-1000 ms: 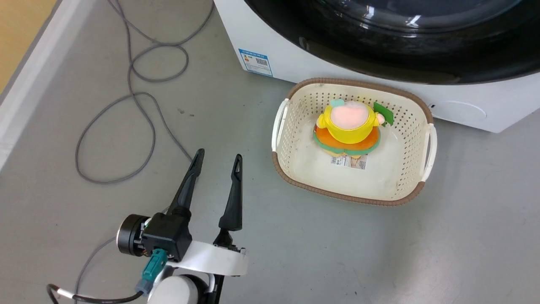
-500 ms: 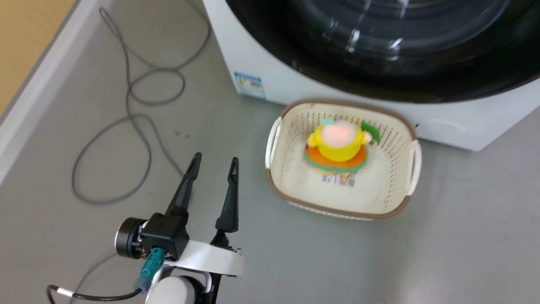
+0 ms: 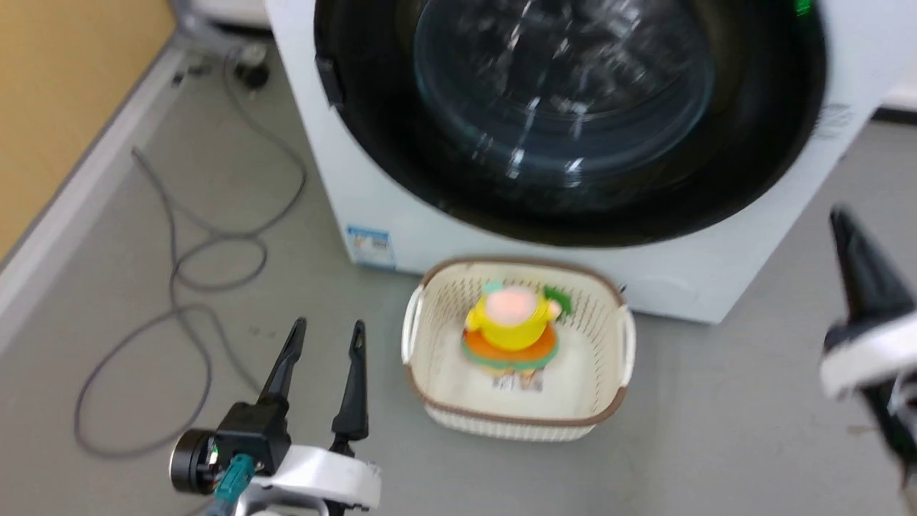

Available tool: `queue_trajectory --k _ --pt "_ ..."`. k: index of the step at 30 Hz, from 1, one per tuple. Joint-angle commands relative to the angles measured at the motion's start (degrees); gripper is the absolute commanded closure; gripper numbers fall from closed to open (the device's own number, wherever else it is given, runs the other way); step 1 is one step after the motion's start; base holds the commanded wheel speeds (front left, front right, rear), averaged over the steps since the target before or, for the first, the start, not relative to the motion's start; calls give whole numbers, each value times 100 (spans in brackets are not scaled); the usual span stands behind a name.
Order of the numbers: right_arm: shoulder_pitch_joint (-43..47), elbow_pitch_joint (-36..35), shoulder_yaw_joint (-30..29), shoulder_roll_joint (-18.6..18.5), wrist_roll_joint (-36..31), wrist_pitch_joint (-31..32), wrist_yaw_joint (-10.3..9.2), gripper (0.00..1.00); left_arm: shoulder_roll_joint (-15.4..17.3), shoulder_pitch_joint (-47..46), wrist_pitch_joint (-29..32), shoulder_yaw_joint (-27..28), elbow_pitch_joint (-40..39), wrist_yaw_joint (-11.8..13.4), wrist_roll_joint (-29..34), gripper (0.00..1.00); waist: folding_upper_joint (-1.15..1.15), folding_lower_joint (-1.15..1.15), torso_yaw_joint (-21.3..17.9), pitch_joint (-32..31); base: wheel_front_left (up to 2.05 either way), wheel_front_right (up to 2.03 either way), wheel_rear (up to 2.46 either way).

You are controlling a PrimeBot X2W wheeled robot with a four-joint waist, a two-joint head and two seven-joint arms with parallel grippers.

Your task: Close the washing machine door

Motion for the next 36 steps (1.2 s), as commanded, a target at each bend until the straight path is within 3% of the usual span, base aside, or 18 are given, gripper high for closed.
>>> queue_trajectory --k 1,12,19,20,21,36 --pt "350 -167 -86 127 -150 -40 -4 100 36 118 -25 22 24 4 -37 0 0 0 -207 -298 0 0 0" --pt "2542 -1895 -1323 1712 -1176 136 -4 100 115 615 -25 50 121 21 -147 0 0 0 -439 -724 0 0 0" --pt "3102 -2201 -1459 2050 -1659 366 -4 100 157 720 -25 -2 199 19 -151 0 0 0 -431 -822 0 0 0" --pt "3137 -2194 -1458 2073 -1686 359 -4 76 179 719 -25 -15 216 25 -124 0 0 0 -429 -828 0 0 0" --pt "3168 -2176 -1453 2093 -1710 366 -4 0 196 716 -25 -30 230 32 -98 0 0 0 -427 -835 0 0 0" --pt "3237 -2078 -1384 2145 -1878 281 -4 0 229 702 -25 -114 239 115 13 0 0 0 -415 -891 0 0 0"
